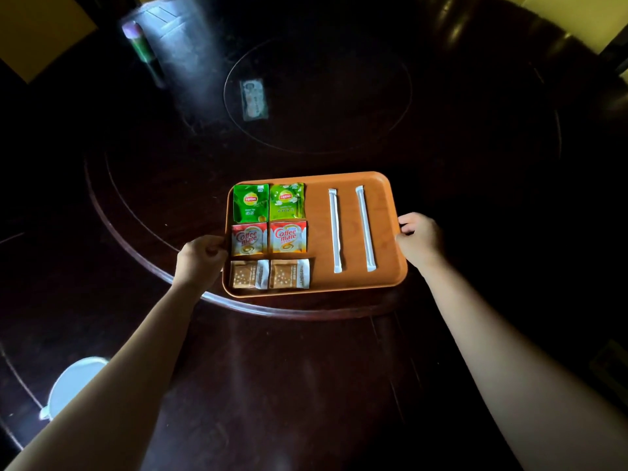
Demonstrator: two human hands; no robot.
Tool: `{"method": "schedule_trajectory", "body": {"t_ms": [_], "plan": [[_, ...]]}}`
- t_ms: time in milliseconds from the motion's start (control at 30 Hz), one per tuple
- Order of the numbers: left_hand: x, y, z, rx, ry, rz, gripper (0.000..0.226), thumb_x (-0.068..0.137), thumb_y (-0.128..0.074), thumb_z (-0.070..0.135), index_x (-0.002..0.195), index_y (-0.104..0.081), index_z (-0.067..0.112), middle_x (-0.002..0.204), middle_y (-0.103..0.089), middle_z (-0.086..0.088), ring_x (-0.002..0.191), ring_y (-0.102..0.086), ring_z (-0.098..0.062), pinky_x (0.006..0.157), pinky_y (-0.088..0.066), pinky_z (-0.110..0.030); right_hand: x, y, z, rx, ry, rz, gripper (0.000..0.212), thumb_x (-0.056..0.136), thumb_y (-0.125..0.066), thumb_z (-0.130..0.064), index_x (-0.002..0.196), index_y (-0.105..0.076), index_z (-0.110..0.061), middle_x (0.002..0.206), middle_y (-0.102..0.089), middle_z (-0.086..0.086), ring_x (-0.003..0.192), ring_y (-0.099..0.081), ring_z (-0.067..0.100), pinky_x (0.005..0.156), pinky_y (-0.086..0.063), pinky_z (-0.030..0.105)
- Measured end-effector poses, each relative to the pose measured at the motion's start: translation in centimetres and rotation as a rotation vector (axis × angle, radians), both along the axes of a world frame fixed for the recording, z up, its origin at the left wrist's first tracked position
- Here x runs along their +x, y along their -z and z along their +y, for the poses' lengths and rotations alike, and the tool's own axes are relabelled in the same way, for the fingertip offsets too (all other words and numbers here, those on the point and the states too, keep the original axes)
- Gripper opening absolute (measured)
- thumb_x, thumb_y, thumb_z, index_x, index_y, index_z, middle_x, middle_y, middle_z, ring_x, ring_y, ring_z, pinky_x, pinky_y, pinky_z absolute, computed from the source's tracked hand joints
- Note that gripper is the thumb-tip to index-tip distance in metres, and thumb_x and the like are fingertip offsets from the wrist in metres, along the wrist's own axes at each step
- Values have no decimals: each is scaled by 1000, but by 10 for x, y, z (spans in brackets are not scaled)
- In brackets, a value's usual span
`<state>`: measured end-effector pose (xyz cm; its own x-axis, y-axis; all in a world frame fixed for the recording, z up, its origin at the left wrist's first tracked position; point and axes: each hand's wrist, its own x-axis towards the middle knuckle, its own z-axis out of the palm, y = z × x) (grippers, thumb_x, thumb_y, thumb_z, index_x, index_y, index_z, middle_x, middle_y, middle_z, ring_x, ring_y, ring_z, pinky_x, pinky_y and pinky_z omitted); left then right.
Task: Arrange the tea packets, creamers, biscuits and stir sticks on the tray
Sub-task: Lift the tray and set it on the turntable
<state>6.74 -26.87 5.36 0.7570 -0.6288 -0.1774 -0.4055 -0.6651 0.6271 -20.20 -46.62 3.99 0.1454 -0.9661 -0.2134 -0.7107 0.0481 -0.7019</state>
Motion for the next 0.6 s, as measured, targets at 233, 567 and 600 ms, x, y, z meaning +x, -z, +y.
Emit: {"method": "schedule_trajectory", "body": {"t_ms": [233, 567, 600], "plan": [[1, 11, -13, -4, 15, -9, 28, 81, -56, 1, 107, -68, 4, 99, -71, -20, 86, -64, -27, 75, -45, -29, 3, 15, -7, -25, -4, 62, 29, 80, -60, 3, 109, -63, -2, 112, -66, 17, 102, -62, 31, 86, -50, 36], [9, 18, -17, 3, 13, 18, 29, 80, -59, 2, 108, -67, 4, 100, -71, -19, 85, -64, -24, 79, -48, -30, 6, 23, -17, -64, -38, 112, 29, 81, -61, 1, 109, -62, -2, 112, -66, 17, 102, -62, 31, 84, -49, 35], [10, 18, -17, 0, 12, 37, 29, 80, -60, 3, 108, -67, 4, 100, -71, -20, 83, -64, -24, 80, -51, -31, 7, 23, -16, -66, -39, 117, 28, 82, -61, 1, 110, -62, -2, 113, -66, 17, 103, -62, 31, 84, -49, 34]]}}
